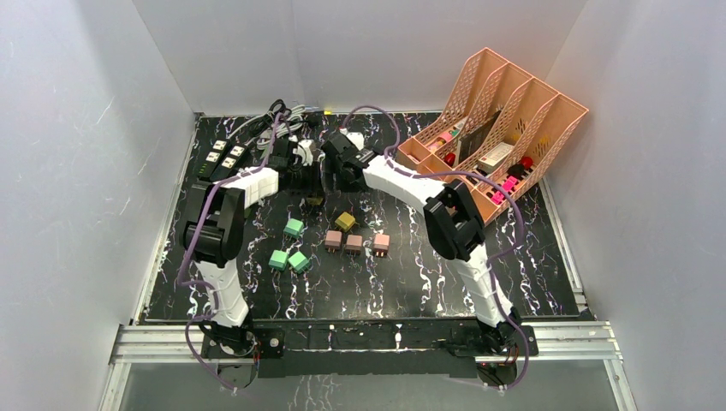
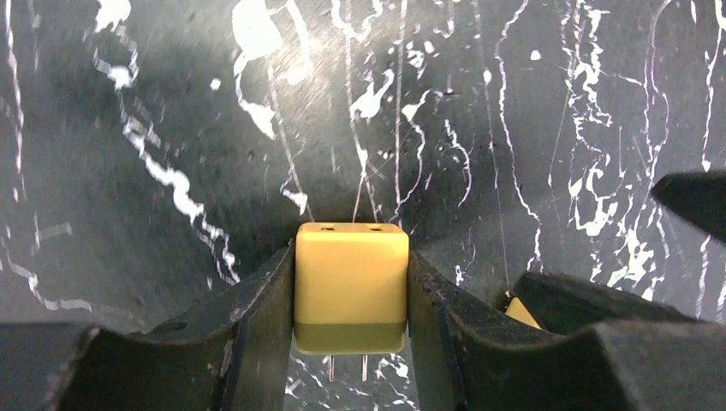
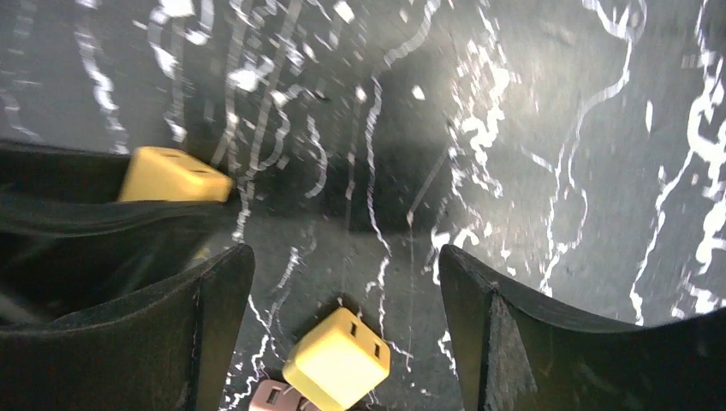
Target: Pull the plug off the socket
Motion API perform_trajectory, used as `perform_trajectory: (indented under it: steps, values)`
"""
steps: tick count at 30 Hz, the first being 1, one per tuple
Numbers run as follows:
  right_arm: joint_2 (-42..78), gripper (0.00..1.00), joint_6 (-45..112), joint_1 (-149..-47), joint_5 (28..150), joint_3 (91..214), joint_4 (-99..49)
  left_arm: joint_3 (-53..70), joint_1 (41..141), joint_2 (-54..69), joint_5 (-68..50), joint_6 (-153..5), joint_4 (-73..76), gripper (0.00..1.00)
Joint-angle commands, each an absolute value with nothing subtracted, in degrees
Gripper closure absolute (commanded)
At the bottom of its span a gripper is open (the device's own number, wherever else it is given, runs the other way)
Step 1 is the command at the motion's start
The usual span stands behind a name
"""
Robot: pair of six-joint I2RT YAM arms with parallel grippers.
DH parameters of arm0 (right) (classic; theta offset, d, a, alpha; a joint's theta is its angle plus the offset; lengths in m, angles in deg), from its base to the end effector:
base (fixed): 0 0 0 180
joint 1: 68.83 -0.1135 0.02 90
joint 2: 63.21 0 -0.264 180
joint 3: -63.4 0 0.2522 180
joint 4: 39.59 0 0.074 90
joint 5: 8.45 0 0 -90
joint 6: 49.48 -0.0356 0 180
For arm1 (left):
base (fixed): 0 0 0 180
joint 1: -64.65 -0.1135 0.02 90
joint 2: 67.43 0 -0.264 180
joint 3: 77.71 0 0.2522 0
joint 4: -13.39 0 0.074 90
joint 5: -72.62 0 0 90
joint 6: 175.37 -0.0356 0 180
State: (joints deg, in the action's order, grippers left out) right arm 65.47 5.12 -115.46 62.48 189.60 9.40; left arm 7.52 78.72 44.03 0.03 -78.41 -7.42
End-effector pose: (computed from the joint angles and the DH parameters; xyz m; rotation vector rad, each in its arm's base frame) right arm 0.3546 0.3584 0.2245 -0.0951 2.4159 0.2477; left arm 0.4013 -0.1116 0.1687 0.2938 2.3920 -0.5349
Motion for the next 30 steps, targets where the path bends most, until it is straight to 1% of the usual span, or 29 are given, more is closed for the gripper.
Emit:
perform_trajectory:
  steps: [1, 3, 6, 9, 11, 14, 16, 18, 19, 20, 21, 23, 24, 25, 30]
  values:
    - [66.43, 0.13, -6.02, -115.66, 60.24, 196.05, 23.76, 3.29, 78.89, 39.88, -7.52, -62.9, -10.36, 0.98]
    - [66.16, 0.12, -8.74, -115.41, 60.67, 196.31, 25.87, 1.52, 78.94, 38.24, -8.25, -60.64, -9.79, 1.0]
    - [65.29, 0.12, -11.88, -115.32, 62.61, 195.84, 28.02, -0.61, 78.96, 35.56, -9.06, -59.63, -8.74, 1.0]
    - [64.96, 0.11, -14.31, -115.24, 67.09, 194.84, 29.0, -1.91, 78.94, 33.24, -9.23, -59.2, -8.55, 0.97]
    - [66.5, 0.12, -16.4, -115.14, 70.14, 195.98, 31.43, -3.22, 78.94, 31.42, -8.91, -58.17, -8.21, 0.89]
    - [70.86, 0.12, -17.65, -115.14, 72.66, 200.92, 36.49, -5.45, 78.9, 28.51, -7.93, -57.05, -6.63, 0.72]
    - [72.17, 0.13, -18.31, -115.22, 73.58, 202.22, 37.46, -5.6, 78.98, 27.75, -7.36, -57.18, -6.53, 0.66]
    - [71.61, 0.14, -19.03, -115.28, 73.58, 200.82, 36.33, -5.14, 78.95, 27.45, -7.26, -57.62, -6.86, 0.6]
    - [71.09, 0.14, -19.14, -115.29, 73.42, 199.8, 35.4, -4.88, 78.93, 27.32, -7.27, -57.86, -7.06, 0.46]
    - [70.55, 0.15, -19.34, -115.32, 73.06, 198.83, 34.39, -4.62, 78.92, 27.16, -7.46, -58.02, -7.41, 0.4]
    - [70.27, 0.15, -19.5, -115.26, 72.65, 198.12, 33.78, -4.42, 78.96, 26.96, -7.52, -58.1, -7.74, 0.38]
    - [70.4, 0.15, -19.67, -115.24, 72.4, 197.65, 33.55, -4.19, 78.84, 26.51, -7.49, -58.21, -8.01, 0.2]
    - [70.69, 0.15, -19.7, -115.23, 72.72, 197.66, 33.65, -4.1, 78.89, 26.34, -7.39, -58.33, -8.09, 0.09]
    - [71.0, 0.15, -19.69, -115.21, 73.14, 197.61, 33.72, -4.02, 78.89, 26.39, -7.19, -58.57, -8.22, 0.04]
    - [71.92, 0.18, -19.4, -115.23, 74.02, 197.12, 33.06, -3.26, 78.77, 25.72, -8.26, -59.34, -9.29, 0.02]
